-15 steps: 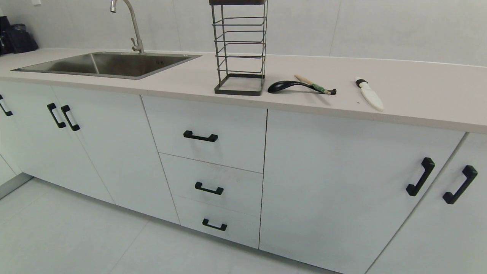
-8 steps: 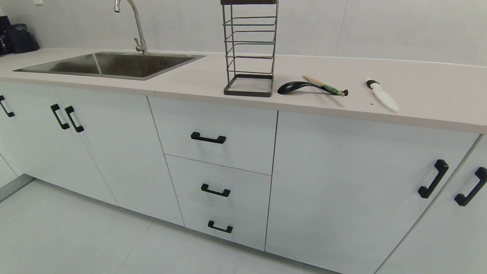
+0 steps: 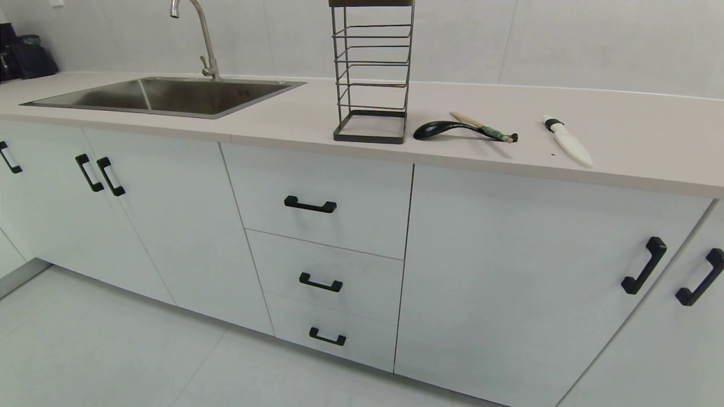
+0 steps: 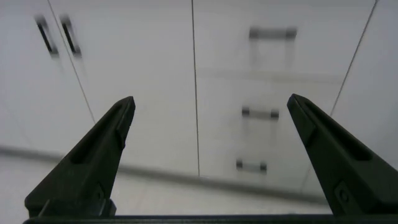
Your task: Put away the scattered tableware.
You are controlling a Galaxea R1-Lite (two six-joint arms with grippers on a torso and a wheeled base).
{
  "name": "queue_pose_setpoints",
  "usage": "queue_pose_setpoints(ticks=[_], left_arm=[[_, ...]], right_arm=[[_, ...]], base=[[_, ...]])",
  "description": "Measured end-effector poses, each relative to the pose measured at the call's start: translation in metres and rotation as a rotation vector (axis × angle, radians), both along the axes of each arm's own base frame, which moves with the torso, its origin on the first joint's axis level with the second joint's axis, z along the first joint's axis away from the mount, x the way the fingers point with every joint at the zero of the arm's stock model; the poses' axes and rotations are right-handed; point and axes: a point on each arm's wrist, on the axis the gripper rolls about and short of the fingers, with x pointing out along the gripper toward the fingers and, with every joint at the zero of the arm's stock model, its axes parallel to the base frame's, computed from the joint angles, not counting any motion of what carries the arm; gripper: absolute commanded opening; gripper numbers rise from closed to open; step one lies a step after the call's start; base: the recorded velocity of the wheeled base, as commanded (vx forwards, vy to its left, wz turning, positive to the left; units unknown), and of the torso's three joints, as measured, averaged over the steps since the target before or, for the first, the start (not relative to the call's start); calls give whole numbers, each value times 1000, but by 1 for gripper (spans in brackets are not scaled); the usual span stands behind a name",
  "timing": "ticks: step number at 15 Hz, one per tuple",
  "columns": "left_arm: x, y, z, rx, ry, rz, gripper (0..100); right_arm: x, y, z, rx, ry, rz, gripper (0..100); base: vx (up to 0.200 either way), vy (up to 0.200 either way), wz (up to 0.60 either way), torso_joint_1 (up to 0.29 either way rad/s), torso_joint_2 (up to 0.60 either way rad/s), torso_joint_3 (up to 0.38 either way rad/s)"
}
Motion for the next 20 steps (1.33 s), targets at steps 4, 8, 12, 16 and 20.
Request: queue_pose_setpoints(ticks=[4, 8, 12, 16, 20], left_arm=[[-1, -3, 27, 62, 43, -176, 100], [31, -5, 34, 132, 224, -326, 100], [80, -14, 38, 480, 307, -469, 100], [118, -24, 24, 852, 359, -545, 100], [141, -33, 10, 1000, 470, -579, 100]], right_arm=[[0, 0, 0, 0, 0, 0, 0], [0, 0, 0, 0, 0, -1, 0], [0, 0, 0, 0, 0, 0, 0], [0, 0, 0, 1, 0, 0, 0], [0, 0, 0, 0, 0, 0, 0]], base=[[0, 0, 0, 0, 0, 0], [0, 0, 0, 0, 0, 0], [0, 0, 0, 0, 0, 0], [0, 0, 0, 0, 0, 0], [0, 0, 0, 0, 0, 0]])
